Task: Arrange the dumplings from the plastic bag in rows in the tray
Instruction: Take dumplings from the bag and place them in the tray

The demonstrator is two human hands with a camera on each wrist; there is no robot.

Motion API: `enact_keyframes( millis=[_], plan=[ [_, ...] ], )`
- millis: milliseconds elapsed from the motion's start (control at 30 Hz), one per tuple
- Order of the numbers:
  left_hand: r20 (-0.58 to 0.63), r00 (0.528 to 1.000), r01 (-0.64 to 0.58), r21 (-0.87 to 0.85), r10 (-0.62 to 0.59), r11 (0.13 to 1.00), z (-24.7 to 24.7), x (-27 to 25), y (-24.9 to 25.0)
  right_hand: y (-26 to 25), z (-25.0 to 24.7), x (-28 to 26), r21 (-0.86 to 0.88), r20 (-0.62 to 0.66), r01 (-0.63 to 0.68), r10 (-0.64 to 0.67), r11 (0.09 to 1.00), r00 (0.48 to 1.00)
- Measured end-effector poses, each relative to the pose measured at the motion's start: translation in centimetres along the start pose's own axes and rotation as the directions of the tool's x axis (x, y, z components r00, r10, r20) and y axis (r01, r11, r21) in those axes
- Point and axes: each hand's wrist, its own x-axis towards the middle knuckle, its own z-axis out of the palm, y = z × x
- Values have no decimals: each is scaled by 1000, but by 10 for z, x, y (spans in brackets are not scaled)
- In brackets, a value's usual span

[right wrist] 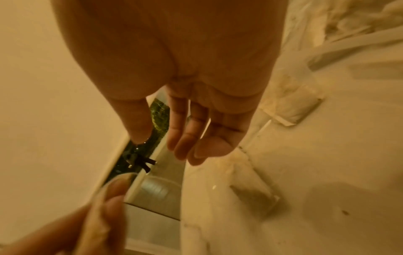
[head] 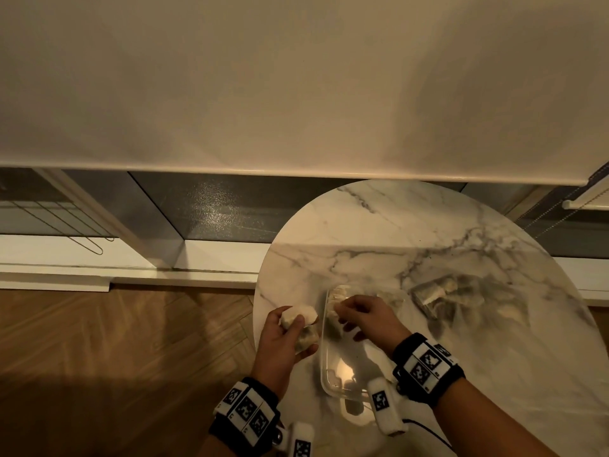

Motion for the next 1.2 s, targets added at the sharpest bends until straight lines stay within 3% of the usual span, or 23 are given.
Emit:
enact_keyframes(
  millis=[100, 333, 700, 833, 967, 1100, 1200],
  plan=[
    [44, 999, 17, 19, -17, 1000, 6, -2, -3, -13, 5, -17, -18, 70, 43, -42, 999, 997],
    [162, 987, 10, 25, -14, 1000, 14, -8, -6, -6, 9, -23, 138, 25, -8, 5, 990, 1000],
    [50, 997, 64, -97, -59, 993, -1, -6, -16, 7, -12, -18, 310, -255, 216, -137, 926, 957],
    [-5, 999, 47, -138, -48, 989, -12, -4, -22, 27, -17, 0, 157, -253, 105, -62, 982, 965],
    [-46, 998, 31, -118, -37, 992, -19, 1, -27, 48, -9, 18, -169, -75, -58, 46, 984, 996],
    [-84, 996, 22, -113, -31, 993, -25, 4, -29, 52, 7, 28, -279, 91, -88, 118, 956, 989],
    [-85, 996, 21, -105, -30, 994, -29, 4, -28, 54, 15, 39, -335, 62, -88, 115, 938, 991]
  ],
)
